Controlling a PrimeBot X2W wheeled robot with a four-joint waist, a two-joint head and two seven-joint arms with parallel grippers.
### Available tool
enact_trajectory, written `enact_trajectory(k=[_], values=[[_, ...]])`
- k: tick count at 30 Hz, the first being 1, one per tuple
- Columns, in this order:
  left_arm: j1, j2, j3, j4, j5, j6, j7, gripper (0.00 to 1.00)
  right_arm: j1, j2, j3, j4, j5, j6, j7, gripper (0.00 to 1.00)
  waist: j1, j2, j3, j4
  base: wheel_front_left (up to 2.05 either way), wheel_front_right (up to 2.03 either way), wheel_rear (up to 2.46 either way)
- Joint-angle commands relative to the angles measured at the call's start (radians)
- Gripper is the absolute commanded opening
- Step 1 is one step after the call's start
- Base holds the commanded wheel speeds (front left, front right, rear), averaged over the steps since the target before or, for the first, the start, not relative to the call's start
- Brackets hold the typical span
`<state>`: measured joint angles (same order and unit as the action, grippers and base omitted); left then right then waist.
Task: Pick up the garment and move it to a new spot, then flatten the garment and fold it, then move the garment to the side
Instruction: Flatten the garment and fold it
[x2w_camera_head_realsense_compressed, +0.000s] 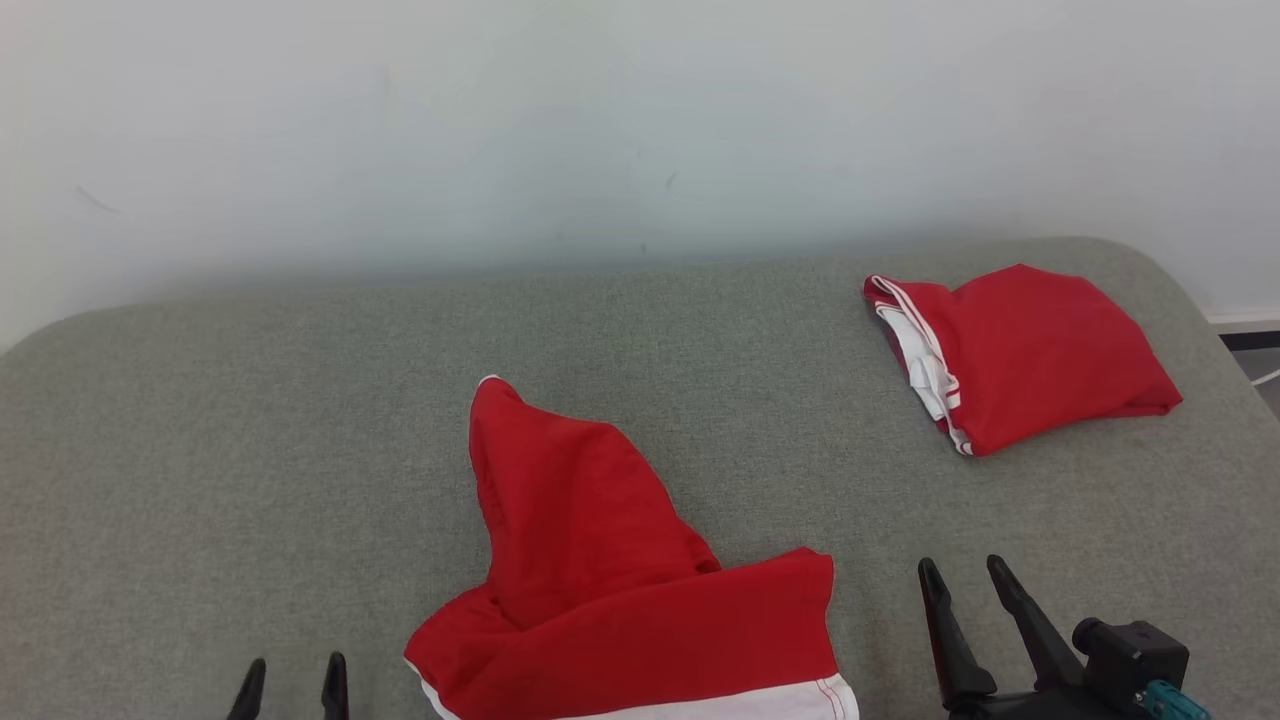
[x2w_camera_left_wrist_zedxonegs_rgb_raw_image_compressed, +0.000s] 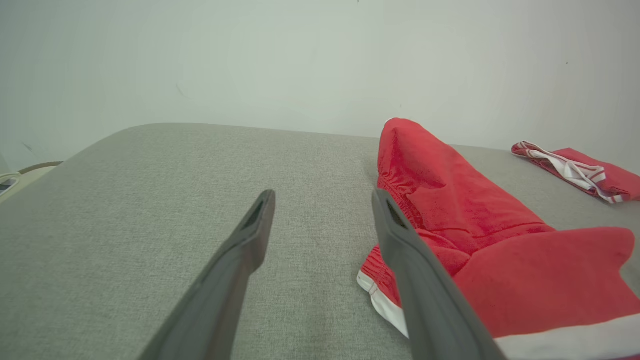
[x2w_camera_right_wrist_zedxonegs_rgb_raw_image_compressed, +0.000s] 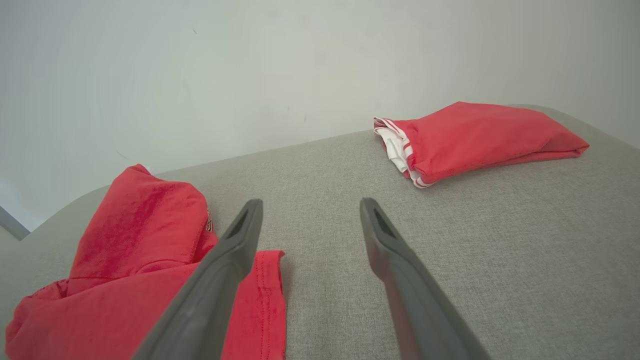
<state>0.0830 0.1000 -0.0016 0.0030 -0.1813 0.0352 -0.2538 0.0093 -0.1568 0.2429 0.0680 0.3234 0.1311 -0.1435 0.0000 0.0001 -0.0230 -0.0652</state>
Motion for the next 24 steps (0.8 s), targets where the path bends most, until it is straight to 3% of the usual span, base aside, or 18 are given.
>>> enact_trajectory(k=[1, 15, 24], values=[[0.011, 0.013, -0.006, 0.020, -0.010, -0.019, 0.009, 1.00, 0.002, -0.013, 0.009, 0.005, 0.006, -0.001, 0.009, 1.00, 0.0000, -0.0001, 0.003, -0.001, 0.00, 0.00, 0.00], [-0.076, 0.093, -0.114, 0.210, -0.022, -0.139, 0.061, 1.00, 0.025, -0.095, 0.146, 0.084, 0.085, -0.001, 0.128, 1.00, 0.0000, -0.0001, 0.047, -0.008, 0.00, 0.00, 0.00], [-0.182, 0.143, -0.190, 0.301, -0.039, -0.160, 0.048, 1.00, -0.032, -0.097, 0.231, 0.151, 0.131, -0.001, 0.131, 1.00, 0.0000, -0.0001, 0.112, -0.026, 0.00, 0.00, 0.00]])
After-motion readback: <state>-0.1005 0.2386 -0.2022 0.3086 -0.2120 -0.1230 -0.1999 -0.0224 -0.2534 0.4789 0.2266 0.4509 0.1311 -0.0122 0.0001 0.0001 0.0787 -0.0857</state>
